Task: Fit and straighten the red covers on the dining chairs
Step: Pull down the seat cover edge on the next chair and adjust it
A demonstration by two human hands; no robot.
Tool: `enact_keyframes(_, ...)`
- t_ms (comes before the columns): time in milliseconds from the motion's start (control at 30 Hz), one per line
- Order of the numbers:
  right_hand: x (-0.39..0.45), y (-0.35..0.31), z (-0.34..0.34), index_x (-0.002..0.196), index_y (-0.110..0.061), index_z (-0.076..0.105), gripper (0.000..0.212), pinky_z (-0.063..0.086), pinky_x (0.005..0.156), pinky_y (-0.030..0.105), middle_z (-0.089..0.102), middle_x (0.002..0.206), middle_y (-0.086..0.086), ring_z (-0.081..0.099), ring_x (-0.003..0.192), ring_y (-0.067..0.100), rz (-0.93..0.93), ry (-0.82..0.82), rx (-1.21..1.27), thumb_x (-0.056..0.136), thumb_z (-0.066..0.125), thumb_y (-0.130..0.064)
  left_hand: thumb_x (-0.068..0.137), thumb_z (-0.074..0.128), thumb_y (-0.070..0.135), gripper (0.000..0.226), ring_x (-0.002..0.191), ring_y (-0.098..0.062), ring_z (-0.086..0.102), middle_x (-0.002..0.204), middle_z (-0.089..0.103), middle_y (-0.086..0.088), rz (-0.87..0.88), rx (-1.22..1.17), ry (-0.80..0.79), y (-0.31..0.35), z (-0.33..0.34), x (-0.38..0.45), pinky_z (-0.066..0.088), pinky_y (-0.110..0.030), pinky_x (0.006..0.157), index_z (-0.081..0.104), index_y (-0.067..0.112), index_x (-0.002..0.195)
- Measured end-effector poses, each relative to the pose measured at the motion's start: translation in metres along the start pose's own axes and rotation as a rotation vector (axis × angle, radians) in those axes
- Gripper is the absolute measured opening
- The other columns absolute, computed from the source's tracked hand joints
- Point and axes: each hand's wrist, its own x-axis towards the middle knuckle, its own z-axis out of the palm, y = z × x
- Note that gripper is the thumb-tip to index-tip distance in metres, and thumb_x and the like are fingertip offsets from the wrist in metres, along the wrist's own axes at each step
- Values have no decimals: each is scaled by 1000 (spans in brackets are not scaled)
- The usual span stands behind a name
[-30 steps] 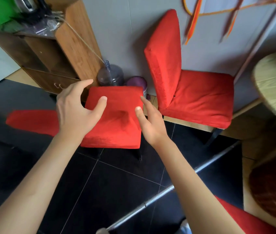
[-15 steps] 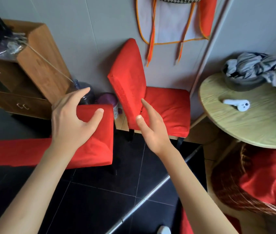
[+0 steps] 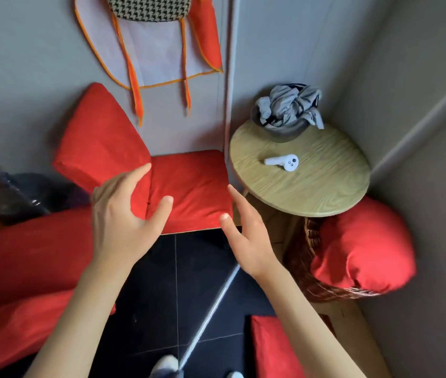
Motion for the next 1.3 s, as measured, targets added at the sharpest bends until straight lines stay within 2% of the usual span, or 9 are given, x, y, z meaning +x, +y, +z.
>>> enact_keyframes(167,-11,4,-25,149,-22,32,66,23,116,31,37,140,-19,27,136,-2,68,245,-81,90,45,-48,77,58,41,55,107,-24,56,114,67,-10,161,-149,-159,18,42,38,40,-42,98,63,8,121)
enact_keyframes(333,-41,-1,-37,149,-28,30,67,19,113,25,35,137,-23,26,139,4,216,514,-116,88,43,-50,77,57,46,57,110,-28,58,113,67,-9,351,-282,-342,46,70,53,39,-41,98,63,12,122)
enact_keyframes(467,-82,-4,-40,149,-24,32,66,22,117,33,36,142,-20,29,139,4,305,702,-140,88,44,-46,77,58,43,55,108,-28,59,112,67,-8,515,-393,-460,74,81,41,41,-44,97,63,10,121)
enact_keyframes(600,-143,-6,-43,149,-24,32,65,25,115,32,37,141,-21,32,136,0,403,869,-175,89,45,-44,78,56,46,58,110,-31,58,114,67,-8,608,-495,-604,102,86,8,39,-54,99,63,9,122)
enact_keyframes(700,-194,-9,-46,149,-25,33,65,27,114,29,35,133,-33,34,129,-5,477,986,-211,88,46,-43,76,54,50,60,112,-30,56,112,66,-7,652,-529,-698,124,84,-25,35,-50,102,62,13,123)
enact_keyframes(800,-247,-14,-42,149,-26,30,67,23,116,31,34,142,-25,30,137,2,569,1077,-215,87,45,-45,75,54,49,59,111,-30,57,113,67,-7,711,-577,-769,145,78,-62,37,-49,101,63,14,122)
enact_keyframes(933,-316,-22,-30,149,-26,30,67,23,113,24,33,140,-24,30,134,-4,634,1193,-213,87,45,-45,75,53,50,60,111,-31,57,114,66,-7,775,-624,-858,166,65,-116,37,-49,100,63,14,122)
enact_keyframes(1067,-379,-29,-13,150,-27,31,68,23,118,33,34,144,-23,29,139,0,698,1283,-191,86,46,-48,74,52,52,62,112,-32,56,115,66,-8,812,-642,-943,181,43,-170,36,-54,102,63,14,122)
enact_keyframes(1300,-446,-31,10,149,-30,30,69,23,118,34,30,142,-28,25,137,-6,740,1349,-208,86,45,-52,72,52,52,63,113,-32,56,116,66,-8,828,-653,-1009,187,18,-234,33,-60,102,62,15,122)
